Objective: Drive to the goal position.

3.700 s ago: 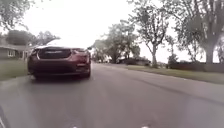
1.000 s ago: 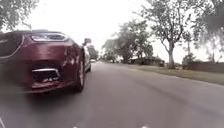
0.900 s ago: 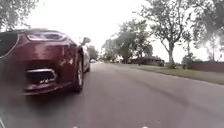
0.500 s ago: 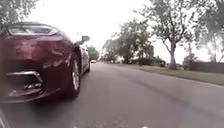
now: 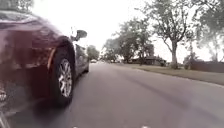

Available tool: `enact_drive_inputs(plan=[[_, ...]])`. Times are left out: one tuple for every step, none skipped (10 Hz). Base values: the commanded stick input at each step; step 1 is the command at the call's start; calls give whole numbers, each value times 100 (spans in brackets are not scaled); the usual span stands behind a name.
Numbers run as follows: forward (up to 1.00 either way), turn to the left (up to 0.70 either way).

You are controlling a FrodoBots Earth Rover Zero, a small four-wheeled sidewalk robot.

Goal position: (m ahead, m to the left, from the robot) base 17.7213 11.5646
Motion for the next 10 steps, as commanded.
enact_drive_inputs(plan=[[70, 0], [70, 0], [70, 0], [70, 0], [70, 0], [70, 0], [70, 0], [70, 0], [70, 0], [70, 0]])
